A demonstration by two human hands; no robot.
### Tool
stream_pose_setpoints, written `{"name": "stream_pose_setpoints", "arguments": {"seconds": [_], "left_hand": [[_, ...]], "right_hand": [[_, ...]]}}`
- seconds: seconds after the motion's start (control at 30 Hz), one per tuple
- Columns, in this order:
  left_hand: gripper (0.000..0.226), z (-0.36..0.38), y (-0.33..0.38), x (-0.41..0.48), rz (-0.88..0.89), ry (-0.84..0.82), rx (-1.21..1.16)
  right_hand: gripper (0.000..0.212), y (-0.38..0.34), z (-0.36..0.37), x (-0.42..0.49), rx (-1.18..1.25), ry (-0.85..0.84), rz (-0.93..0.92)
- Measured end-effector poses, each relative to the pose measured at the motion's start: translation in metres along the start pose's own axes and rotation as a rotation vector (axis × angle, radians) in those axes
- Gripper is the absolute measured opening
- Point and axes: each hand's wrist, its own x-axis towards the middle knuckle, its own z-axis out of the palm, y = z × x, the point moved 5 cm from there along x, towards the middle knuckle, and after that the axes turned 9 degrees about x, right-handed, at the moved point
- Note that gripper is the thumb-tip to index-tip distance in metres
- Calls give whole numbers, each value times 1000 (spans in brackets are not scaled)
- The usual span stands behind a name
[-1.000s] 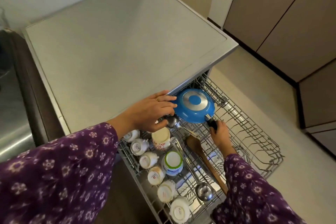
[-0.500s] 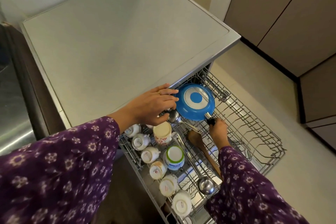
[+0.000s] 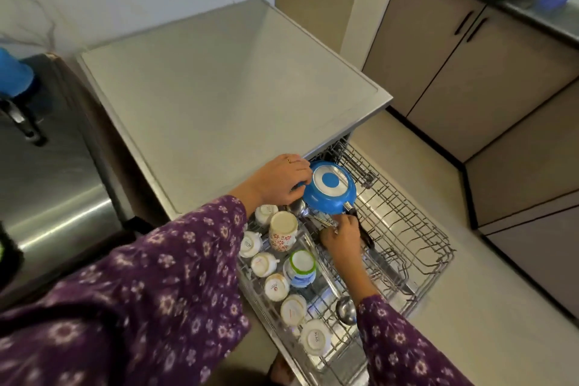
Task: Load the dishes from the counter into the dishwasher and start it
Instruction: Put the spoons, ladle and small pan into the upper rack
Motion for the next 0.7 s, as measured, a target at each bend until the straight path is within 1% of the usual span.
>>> {"name": "stream_pose_setpoints", "arguments": {"seconds": [0.07,0.13,0.23,0.33,0.43,0.53,0.6,0.7], "left_hand": [[14,-19,1,-27,-124,129,-79],[16,-36,-3,-67,-215,209,-117],[19,-63,-17,-143,-298,237,-96],[15,-94,-30,-227,-411,285,-83],[11,-118,-32,-306,-512,283,-55],[9,-128,-36,-365,-534,225,-21],[8,-136,-45,-398,-577,221,-8],[12,-152,-57,-421,-629,229,17]], "right_hand": [[27,-33,-3,-23,24,36,-93],[17,-69,-3,-47,49,88,-194],[9,-134,6,-79,116,143,-376],[9,-211,25,-107,217,131,-535],[14,-289,57,-129,282,43,-624],[18,-351,96,-135,262,-24,-688],[19,-384,128,-138,221,-102,-699],[23,-421,173,-136,116,-229,-682]]}}
